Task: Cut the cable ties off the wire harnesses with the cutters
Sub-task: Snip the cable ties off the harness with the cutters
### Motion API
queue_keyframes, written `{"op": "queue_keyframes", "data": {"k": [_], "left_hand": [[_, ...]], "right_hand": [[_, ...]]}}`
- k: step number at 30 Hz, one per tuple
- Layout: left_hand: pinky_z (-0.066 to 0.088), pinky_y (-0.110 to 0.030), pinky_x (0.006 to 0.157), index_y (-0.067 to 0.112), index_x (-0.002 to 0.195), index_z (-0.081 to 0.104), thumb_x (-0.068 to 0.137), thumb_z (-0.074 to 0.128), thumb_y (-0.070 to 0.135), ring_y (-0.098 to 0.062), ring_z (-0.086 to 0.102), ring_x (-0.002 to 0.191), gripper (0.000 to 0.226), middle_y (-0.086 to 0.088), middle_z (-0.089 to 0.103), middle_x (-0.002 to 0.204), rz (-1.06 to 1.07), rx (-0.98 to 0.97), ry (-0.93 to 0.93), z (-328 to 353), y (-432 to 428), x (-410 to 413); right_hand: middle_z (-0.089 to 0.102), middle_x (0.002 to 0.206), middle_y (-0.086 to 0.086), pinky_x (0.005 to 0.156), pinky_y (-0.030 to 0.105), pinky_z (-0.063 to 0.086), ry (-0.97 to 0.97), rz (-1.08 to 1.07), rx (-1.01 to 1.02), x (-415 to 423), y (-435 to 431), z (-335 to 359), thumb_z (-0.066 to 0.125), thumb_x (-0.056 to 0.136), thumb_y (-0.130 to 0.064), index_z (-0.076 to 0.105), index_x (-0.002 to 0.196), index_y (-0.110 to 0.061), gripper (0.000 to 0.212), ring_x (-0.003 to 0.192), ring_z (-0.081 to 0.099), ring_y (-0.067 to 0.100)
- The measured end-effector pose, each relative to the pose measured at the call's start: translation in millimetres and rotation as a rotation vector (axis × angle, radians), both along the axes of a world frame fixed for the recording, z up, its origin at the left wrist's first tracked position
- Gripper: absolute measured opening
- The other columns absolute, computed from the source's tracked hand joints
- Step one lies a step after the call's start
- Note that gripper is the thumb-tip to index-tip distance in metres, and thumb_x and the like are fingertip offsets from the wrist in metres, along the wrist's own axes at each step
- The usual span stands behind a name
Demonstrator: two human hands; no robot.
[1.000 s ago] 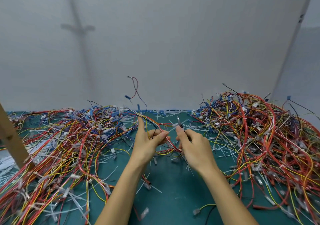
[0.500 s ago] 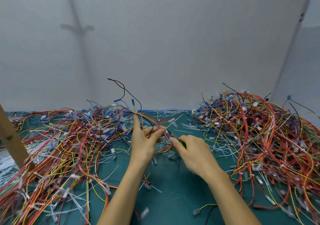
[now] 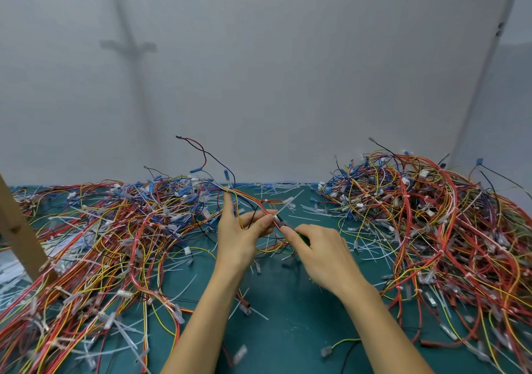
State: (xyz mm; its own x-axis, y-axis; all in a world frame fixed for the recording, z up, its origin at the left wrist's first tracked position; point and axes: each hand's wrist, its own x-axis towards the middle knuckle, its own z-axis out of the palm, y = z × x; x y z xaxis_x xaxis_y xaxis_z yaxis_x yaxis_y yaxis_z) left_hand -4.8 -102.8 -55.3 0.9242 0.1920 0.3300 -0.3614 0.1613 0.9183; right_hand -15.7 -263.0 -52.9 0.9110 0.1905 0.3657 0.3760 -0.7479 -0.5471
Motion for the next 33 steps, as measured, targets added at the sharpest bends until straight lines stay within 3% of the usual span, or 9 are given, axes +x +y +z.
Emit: {"op": "queue_keyframes", "data": {"k": [10, 22, 25, 29, 31, 33], "left_hand": [[0.055, -0.022, 0.065, 0.018, 0.155, -0.008, 0.085, 0.068, -0.002, -0.014, 0.072, 0.076, 0.105, -0.004, 0.077, 0.084, -0.011, 0.032, 0.018, -2.8, 3.8, 2.3], [0.054, -0.021, 0.06, 0.016, 0.155, -0.01, 0.087, 0.064, -0.008, -0.014, 0.071, 0.069, 0.103, -0.006, 0.076, 0.079, -0.056, 0.028, 0.049, -3.7, 3.2, 2.8], [0.054, -0.021, 0.061, 0.017, 0.154, -0.009, 0.087, 0.064, -0.007, -0.013, 0.07, 0.069, 0.102, -0.005, 0.075, 0.077, -0.056, 0.022, 0.061, -1.3, 2.4, 0.7], [0.054, -0.019, 0.064, 0.017, 0.154, -0.008, 0.088, 0.066, -0.001, -0.011, 0.069, 0.07, 0.102, -0.003, 0.073, 0.077, -0.028, -0.007, 0.085, 2.6, 3.7, -2.9], [0.055, -0.019, 0.065, 0.016, 0.155, -0.007, 0.089, 0.066, 0.001, -0.01, 0.07, 0.07, 0.1, -0.002, 0.071, 0.079, -0.003, -0.03, 0.109, 3.3, 4.4, -3.2], [0.056, -0.02, 0.067, 0.015, 0.155, -0.005, 0.089, 0.066, 0.001, -0.011, 0.071, 0.072, 0.098, -0.004, 0.07, 0.081, 0.016, -0.058, 0.125, 3.2, 3.9, -2.6]], "right_hand": [[0.056, 0.061, 0.0, 0.055, 0.031, 0.035, 0.012, -0.003, -0.018, 0.4, -4.1, 0.6, 0.035, 0.089, -0.073, 0.063, 0.073, -0.018, 0.064, 0.068, 0.054, 0.023], [0.045, 0.049, 0.0, 0.051, 0.032, 0.031, 0.068, 0.004, -0.026, 1.4, -7.5, 0.5, 0.037, 0.089, -0.072, 0.057, 0.058, -0.023, 0.062, 0.056, 0.045, 0.016], [0.042, 0.046, 0.0, 0.051, 0.034, 0.029, 0.074, 0.014, 0.02, 1.9, -6.9, -0.9, 0.04, 0.09, -0.071, 0.053, 0.052, -0.029, 0.058, 0.053, 0.041, 0.016], [0.054, 0.05, -0.003, 0.06, 0.037, 0.041, 0.078, -0.027, 0.239, 3.6, -1.2, -1.8, 0.044, 0.091, -0.066, 0.062, 0.06, -0.019, 0.059, 0.057, 0.05, 0.017], [0.059, 0.054, -0.003, 0.058, 0.032, 0.041, 0.145, -0.037, 0.319, 6.2, -2.3, -0.5, 0.05, 0.088, -0.067, 0.07, 0.069, -0.016, 0.058, 0.055, 0.051, 0.012], [0.055, 0.052, -0.004, 0.049, 0.021, 0.035, 0.225, -0.002, 0.319, 8.0, -5.2, -0.6, 0.064, 0.081, -0.063, 0.068, 0.067, -0.023, 0.043, 0.048, 0.044, 0.004]]}}
